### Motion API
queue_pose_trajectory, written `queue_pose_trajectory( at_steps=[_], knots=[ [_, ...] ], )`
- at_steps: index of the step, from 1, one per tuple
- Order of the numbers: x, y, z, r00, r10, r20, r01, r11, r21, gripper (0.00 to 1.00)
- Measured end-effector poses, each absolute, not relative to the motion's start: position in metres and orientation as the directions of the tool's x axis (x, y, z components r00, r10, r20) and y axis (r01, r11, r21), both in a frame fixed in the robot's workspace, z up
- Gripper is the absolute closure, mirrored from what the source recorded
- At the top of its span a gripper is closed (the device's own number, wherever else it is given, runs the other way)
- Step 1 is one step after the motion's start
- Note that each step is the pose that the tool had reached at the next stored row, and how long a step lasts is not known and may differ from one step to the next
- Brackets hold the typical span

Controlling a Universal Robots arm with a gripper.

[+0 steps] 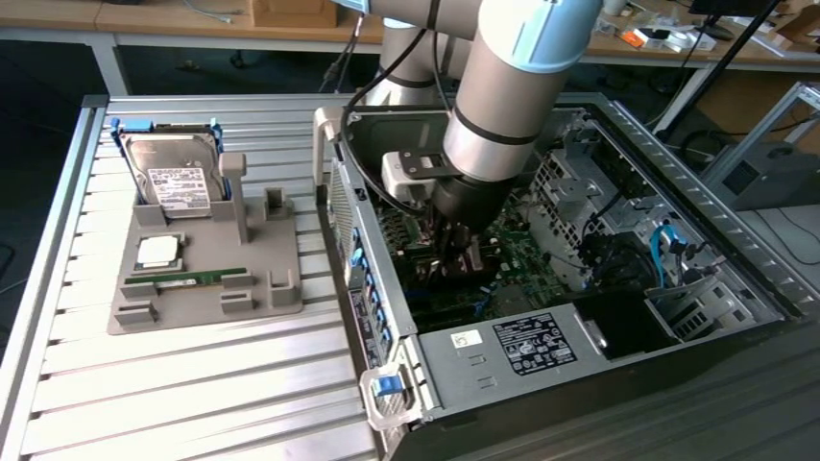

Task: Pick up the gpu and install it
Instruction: 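Insert the gpu into the slot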

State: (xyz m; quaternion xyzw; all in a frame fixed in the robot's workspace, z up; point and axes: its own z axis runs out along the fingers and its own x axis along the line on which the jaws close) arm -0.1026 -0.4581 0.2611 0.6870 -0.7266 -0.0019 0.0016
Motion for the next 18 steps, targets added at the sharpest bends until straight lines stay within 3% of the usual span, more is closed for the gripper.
queue_pose_trajectory(
  at_steps=[18],
  knots=[
    [-0.1026,-0.4545,0.2619,-0.014,-1.0,0.0,-1.0,0.014,0.005,0.73]
  ],
)
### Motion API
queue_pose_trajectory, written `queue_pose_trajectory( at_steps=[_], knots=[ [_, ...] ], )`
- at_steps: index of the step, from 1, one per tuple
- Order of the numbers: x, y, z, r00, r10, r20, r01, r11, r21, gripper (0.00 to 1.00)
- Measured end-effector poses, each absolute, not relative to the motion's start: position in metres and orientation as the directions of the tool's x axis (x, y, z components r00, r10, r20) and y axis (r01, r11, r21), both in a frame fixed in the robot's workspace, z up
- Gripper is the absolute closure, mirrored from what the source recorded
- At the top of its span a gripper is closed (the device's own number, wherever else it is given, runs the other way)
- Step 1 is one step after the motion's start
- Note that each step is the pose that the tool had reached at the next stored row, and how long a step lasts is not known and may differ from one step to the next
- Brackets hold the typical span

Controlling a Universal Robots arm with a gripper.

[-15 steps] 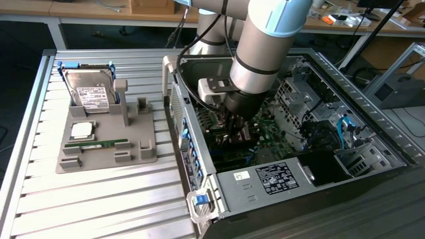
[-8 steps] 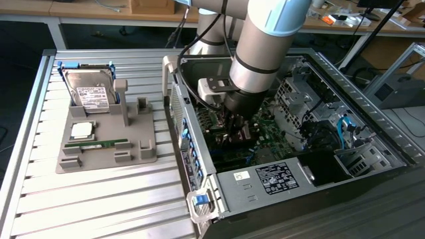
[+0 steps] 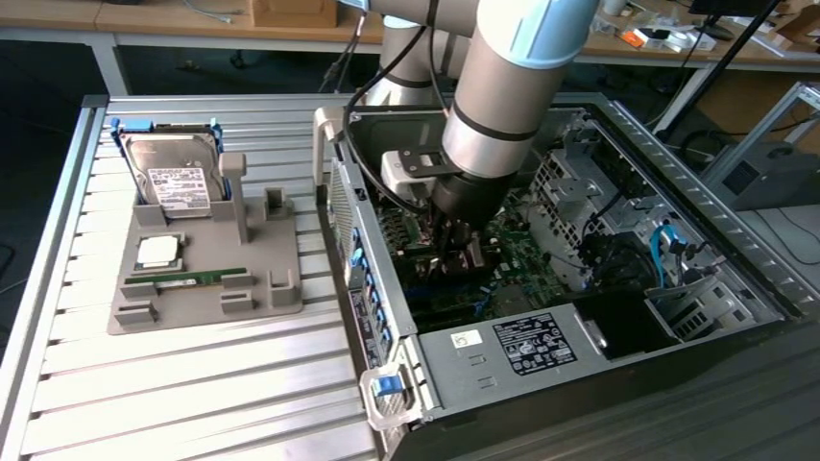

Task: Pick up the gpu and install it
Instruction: 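Insert the gpu into the slot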

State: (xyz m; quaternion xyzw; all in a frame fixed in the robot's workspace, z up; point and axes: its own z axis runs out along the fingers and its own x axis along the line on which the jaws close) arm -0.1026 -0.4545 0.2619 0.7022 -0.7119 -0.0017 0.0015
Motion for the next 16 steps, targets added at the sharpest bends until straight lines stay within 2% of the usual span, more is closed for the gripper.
queue_pose_trajectory(
  at_steps=[16],
  knots=[
    [-0.1024,-0.4545,0.2556,-0.007,-1.0,0.0,-1.0,0.007,0.007,0.73]
  ],
)
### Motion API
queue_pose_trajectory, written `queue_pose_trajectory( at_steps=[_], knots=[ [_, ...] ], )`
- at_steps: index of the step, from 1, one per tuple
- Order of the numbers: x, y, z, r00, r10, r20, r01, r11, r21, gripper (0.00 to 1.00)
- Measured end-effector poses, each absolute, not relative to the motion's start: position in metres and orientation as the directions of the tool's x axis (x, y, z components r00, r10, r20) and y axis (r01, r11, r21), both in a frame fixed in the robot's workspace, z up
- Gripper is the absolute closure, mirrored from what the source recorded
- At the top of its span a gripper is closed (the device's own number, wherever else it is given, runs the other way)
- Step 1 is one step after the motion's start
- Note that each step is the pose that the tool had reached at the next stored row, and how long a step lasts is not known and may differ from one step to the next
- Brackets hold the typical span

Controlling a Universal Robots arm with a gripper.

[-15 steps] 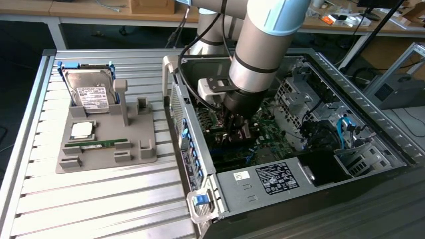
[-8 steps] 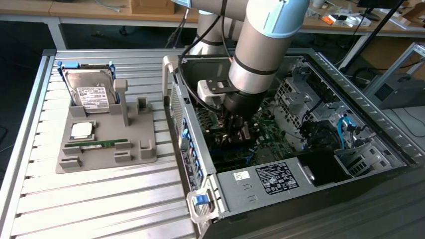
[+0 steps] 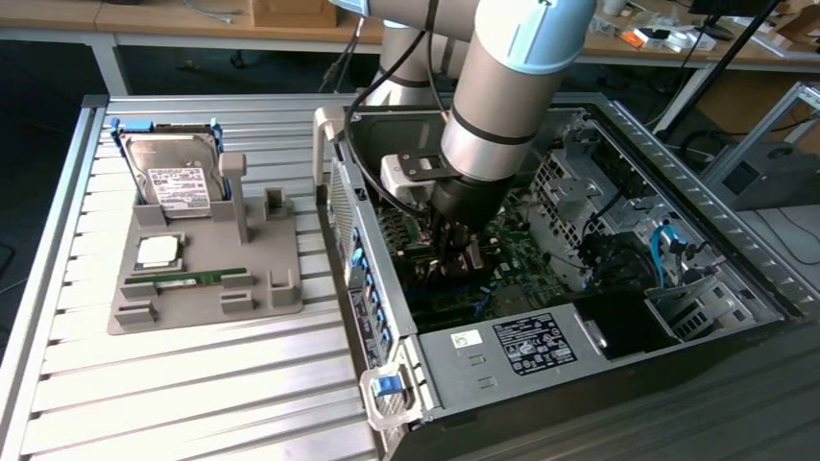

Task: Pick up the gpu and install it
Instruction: 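Insert the gpu into the slot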

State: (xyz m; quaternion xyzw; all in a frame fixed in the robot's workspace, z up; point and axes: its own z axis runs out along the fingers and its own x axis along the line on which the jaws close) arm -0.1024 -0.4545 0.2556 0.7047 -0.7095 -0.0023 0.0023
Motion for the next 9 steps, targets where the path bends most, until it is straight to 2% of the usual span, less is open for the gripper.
queue_pose_trajectory(
  at_steps=[9],
  knots=[
    [-0.1016,-0.4543,0.254,-0.005,-1.0,0.0,-1.0,0.005,0.007,0.73]
  ],
)
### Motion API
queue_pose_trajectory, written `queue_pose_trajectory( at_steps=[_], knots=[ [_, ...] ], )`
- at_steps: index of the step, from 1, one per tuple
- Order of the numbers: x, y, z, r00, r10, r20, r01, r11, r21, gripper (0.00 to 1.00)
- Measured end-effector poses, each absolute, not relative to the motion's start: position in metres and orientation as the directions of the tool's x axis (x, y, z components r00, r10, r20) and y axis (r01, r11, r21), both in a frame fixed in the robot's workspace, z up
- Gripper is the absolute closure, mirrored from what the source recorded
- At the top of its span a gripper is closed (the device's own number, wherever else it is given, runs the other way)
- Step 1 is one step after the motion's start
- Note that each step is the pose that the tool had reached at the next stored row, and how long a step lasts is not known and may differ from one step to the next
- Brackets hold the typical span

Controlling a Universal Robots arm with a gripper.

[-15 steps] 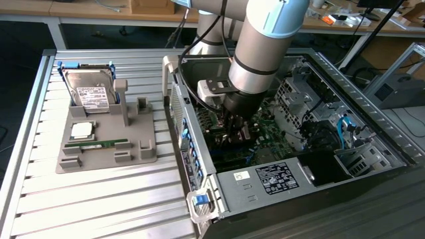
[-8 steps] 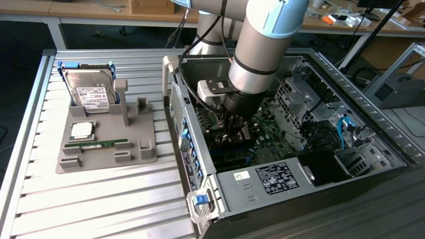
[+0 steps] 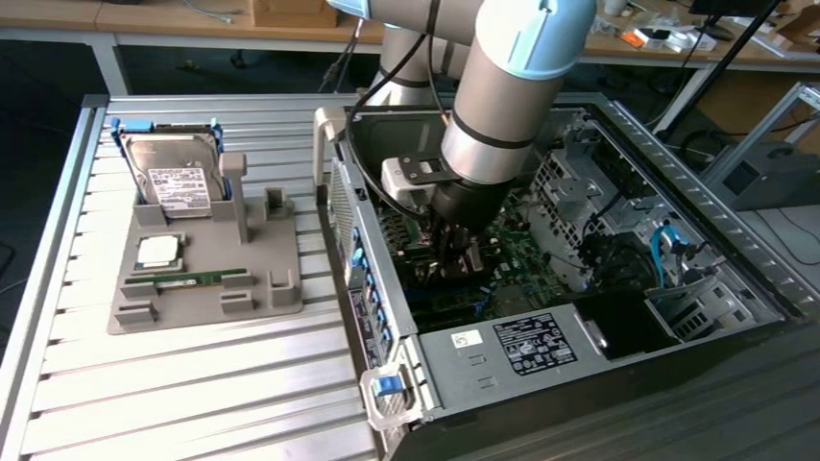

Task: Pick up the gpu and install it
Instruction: 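Insert the gpu into the slot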

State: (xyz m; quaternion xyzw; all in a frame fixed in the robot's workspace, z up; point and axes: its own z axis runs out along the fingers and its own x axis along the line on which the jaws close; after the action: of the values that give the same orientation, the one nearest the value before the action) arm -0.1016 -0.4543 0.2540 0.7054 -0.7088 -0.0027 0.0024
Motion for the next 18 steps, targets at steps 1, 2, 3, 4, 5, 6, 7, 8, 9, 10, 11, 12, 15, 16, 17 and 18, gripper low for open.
queue_pose_trajectory(
  at_steps=[1,2,3,4,5,6,7,8,9,10,11,12,15,16,17,18],
  knots=[
    [-0.1016,-0.4544,0.2541,-0.005,-1.0,0.0,-1.0,0.005,0.007,0.73],
    [-0.1016,-0.4544,0.2541,-0.005,-1.0,0.0,-1.0,0.005,0.007,0.73],
    [-0.1016,-0.4544,0.2541,-0.005,-1.0,0.0,-1.0,0.005,0.007,0.73],
    [-0.1016,-0.4544,0.2541,-0.005,-1.0,0.0,-1.0,0.005,0.007,0.73],
    [-0.1016,-0.4544,0.2541,-0.005,-1.0,0.0,-1.0,0.005,0.007,0.73],
    [-0.1016,-0.4544,0.2541,-0.005,-1.0,0.0,-1.0,0.005,0.007,0.73],
    [-0.1016,-0.4544,0.2541,-0.005,-1.0,0.0,-1.0,0.005,0.007,0.73],
    [-0.1016,-0.4545,0.254,-0.005,-1.0,0.0,-1.0,0.005,0.007,0.73],
    [-0.1016,-0.4544,0.254,-0.005,-1.0,0.0,-1.0,0.005,0.007,0.73],
    [-0.1016,-0.4544,0.2539,-0.005,-1.0,0.0,-1.0,0.005,0.007,0.73],
    [-0.1016,-0.4544,0.2539,-0.005,-1.0,0.0,-1.0,0.005,0.007,0.73],
    [-0.1016,-0.4544,0.2538,-0.005,-1.0,0.0,-1.0,0.005,0.007,0.73],
    [-0.1016,-0.4544,0.2538,-0.005,-1.0,0.0,-1.0,0.005,0.007,0.73],
    [-0.1016,-0.4544,0.2538,-0.005,-1.0,-0.001,-1.0,0.005,0.007,0.73],
    [-0.1016,-0.4544,0.2537,-0.005,-1.0,-0.001,-1.0,0.005,0.007,0.72],
    [-0.1016,-0.4544,0.2536,-0.005,-1.0,-0.001,-1.0,0.005,0.007,0.72]
  ],
)
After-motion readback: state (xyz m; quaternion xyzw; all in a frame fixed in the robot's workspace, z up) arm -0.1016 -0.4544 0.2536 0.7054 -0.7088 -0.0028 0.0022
